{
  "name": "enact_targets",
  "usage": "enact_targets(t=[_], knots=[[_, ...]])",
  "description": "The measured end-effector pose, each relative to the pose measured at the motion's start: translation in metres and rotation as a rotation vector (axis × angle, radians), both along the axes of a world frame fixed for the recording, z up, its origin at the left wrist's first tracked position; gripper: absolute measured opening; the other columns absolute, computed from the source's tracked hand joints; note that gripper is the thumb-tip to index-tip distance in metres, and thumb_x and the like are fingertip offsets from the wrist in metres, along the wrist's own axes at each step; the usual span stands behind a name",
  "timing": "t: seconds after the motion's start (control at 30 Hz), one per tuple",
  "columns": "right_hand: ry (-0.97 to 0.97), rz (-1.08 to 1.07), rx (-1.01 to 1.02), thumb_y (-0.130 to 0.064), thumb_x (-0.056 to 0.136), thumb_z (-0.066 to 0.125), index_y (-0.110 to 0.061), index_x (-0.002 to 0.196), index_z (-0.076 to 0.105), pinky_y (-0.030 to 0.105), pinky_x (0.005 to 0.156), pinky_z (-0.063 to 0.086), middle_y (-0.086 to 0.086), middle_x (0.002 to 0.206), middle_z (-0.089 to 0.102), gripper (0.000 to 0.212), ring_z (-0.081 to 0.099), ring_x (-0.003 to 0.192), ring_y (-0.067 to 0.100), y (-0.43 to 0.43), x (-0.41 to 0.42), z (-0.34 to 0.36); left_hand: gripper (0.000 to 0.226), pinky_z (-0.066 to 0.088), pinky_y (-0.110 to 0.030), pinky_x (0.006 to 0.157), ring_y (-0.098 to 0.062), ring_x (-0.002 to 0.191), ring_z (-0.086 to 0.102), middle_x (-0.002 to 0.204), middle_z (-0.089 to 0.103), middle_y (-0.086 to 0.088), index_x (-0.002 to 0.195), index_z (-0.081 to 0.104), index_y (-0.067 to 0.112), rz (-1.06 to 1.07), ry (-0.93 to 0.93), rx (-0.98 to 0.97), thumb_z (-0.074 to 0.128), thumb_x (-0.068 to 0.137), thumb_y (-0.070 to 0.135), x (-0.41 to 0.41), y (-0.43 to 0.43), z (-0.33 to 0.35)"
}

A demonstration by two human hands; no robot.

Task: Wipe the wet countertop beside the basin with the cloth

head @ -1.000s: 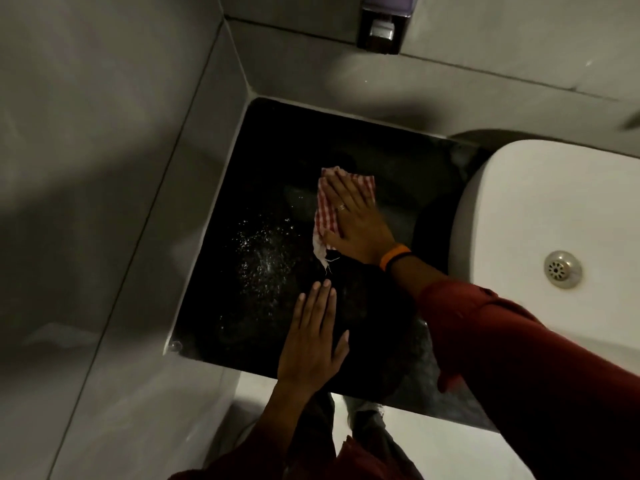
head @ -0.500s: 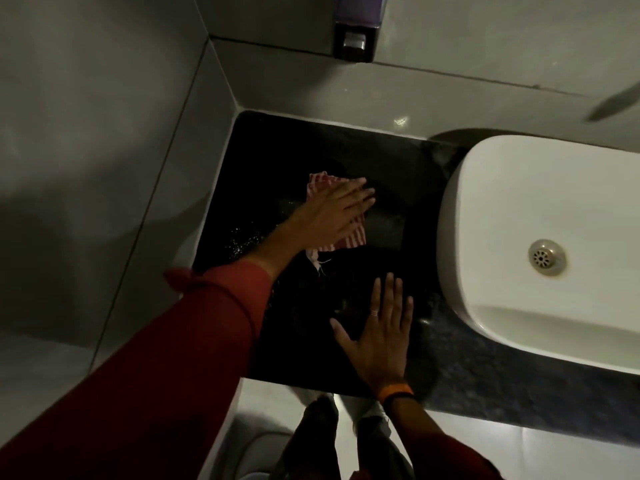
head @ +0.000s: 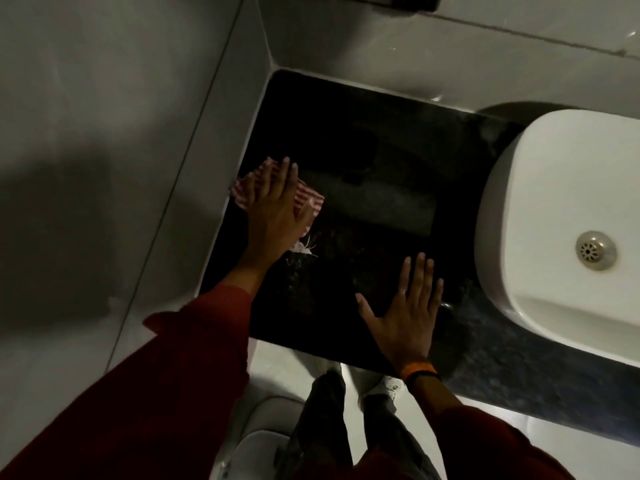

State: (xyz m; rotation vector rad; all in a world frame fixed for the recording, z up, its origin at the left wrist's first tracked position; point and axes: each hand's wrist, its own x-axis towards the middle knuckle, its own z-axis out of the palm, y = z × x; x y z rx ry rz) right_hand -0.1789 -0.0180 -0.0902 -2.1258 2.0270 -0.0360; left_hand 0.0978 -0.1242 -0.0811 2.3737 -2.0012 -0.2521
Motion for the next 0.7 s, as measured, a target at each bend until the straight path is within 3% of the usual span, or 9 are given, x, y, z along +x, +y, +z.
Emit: enact_targets(t=[0.17, 0.4, 0.6, 0.7], knots=[[-0.028, 0.017, -0.009, -0.087, 0.084, 0.026, -0.007, 0.16, 0.008, 0.056, 0.128, 0.007, 0.016, 0.171, 0.003, 0.112, -0.001, 0.159, 0.03, 0.0, -0.002, 0.001, 0.079, -0.002, -0.056, 0.122, -0.034, 0.155, 0.011, 0.167, 0.016, -0.007, 0.157, 0.016, 0.017, 0.279, 0.013, -0.022, 0.027, 0.094, 0.062, -0.018, 0.051, 0.0], [-0.05, 0.018, 0.01, -0.087, 0.083, 0.027, -0.005, 0.16, 0.01, 0.056, 0.128, 0.007, 0.017, 0.17, 0.006, 0.113, 0.0, 0.159, 0.031, 0.0, -0.002, 0.003, 0.081, 0.007, -0.062, 0.121, -0.038, 0.154, 0.008, 0.167, 0.011, -0.015, 0.157, 0.011, 0.01, 0.727, 0.104, 0.071, 0.029, 0.094, 0.058, -0.08, 0.132, 0.006], [-0.183, 0.056, -0.028, -0.078, 0.085, 0.035, -0.007, 0.16, 0.01, 0.057, 0.127, 0.008, 0.018, 0.17, 0.004, 0.107, 0.0, 0.159, 0.032, 0.008, 0.008, 0.019, 0.085, -0.004, -0.058, 0.122, -0.04, 0.154, -0.009, 0.166, -0.008, -0.021, 0.156, -0.001, 0.002, 0.987, 0.479, 0.143, 0.038, 0.099, 0.052, -0.111, 0.138, 0.039], [-0.316, 0.312, -0.064, -0.061, 0.094, 0.042, -0.016, 0.161, 0.016, 0.05, 0.129, 0.004, 0.011, 0.171, 0.006, 0.085, 0.0, 0.159, 0.025, 0.034, 0.043, 0.025, 0.08, -0.009, -0.052, 0.124, -0.037, 0.154, -0.012, 0.167, -0.011, -0.016, 0.156, -0.001, 0.004, 1.117, 0.723, 0.105, 0.033, 0.101, 0.052, -0.09, 0.13, 0.053]])
